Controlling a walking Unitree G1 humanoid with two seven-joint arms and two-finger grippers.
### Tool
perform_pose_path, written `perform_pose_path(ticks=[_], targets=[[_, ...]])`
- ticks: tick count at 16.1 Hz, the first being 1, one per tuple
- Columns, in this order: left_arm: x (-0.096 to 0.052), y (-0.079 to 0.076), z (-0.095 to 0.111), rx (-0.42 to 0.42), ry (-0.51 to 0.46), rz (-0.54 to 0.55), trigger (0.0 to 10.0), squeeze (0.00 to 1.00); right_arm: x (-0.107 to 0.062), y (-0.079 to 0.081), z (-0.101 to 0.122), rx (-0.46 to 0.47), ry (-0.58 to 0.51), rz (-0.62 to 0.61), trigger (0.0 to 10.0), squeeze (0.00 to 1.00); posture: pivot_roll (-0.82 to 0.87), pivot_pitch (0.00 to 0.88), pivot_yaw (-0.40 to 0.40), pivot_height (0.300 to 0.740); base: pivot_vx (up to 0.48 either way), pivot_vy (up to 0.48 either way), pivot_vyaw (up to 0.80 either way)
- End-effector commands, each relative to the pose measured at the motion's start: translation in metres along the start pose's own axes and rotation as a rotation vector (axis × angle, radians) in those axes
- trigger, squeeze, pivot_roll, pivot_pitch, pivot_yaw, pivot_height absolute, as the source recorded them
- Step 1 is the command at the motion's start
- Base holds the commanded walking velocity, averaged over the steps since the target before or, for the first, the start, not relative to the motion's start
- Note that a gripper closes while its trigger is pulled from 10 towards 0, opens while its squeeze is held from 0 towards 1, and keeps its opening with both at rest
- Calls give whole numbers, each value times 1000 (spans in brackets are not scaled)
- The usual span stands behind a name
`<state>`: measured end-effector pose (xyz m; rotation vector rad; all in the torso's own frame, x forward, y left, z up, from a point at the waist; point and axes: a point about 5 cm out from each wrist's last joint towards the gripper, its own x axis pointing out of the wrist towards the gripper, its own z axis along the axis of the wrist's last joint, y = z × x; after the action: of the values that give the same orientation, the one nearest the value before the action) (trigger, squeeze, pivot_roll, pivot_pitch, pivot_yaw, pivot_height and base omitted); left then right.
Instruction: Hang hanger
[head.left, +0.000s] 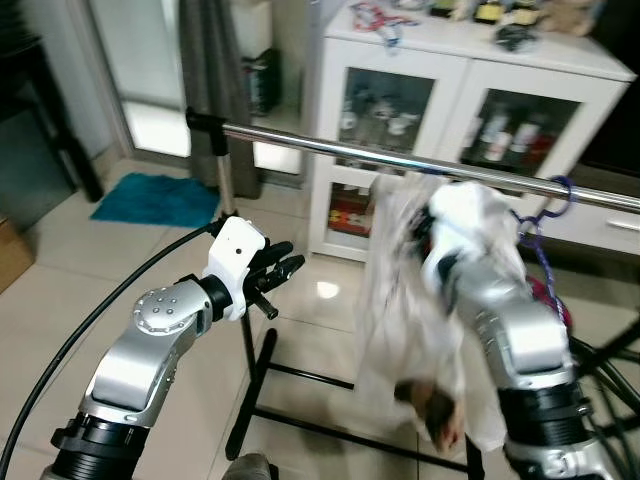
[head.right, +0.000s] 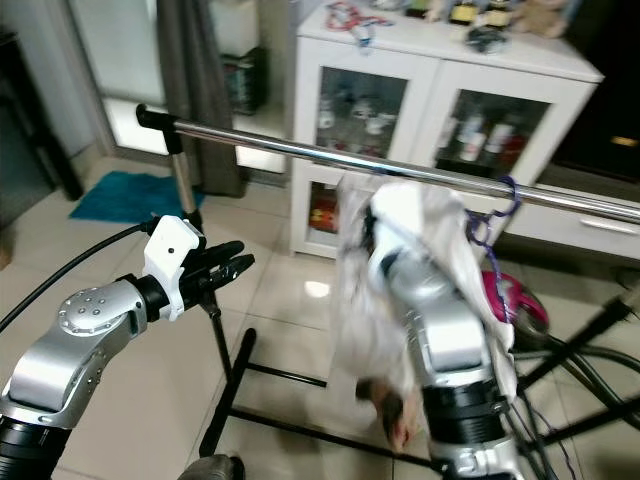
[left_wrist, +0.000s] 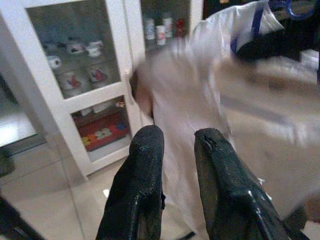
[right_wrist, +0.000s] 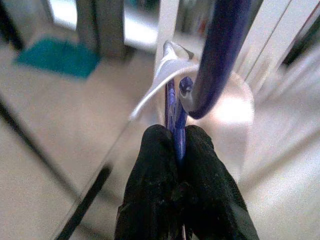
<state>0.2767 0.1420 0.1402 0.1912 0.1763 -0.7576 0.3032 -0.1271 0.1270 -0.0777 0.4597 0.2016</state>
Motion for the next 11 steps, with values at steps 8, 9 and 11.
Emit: perform_pose_path(ticks=[8, 9, 11], targets=[[0, 0, 5, 37, 2, -14, 10000, 0, -12, 0, 37, 2, -270, 75, 10000, 0, 150, 0, -42, 740, 0, 0, 0], [0, 1, 6, 35, -2, -10, 10000, 0, -14, -1, 38, 14, -294, 66, 10000, 0, 149, 0, -41, 740, 0, 0, 0], [1, 3, 10, 27, -23, 15, 10000, 0, -10, -5, 42, 23, -302, -10, 10000, 0, 147, 0, -38, 740, 0, 0, 0]])
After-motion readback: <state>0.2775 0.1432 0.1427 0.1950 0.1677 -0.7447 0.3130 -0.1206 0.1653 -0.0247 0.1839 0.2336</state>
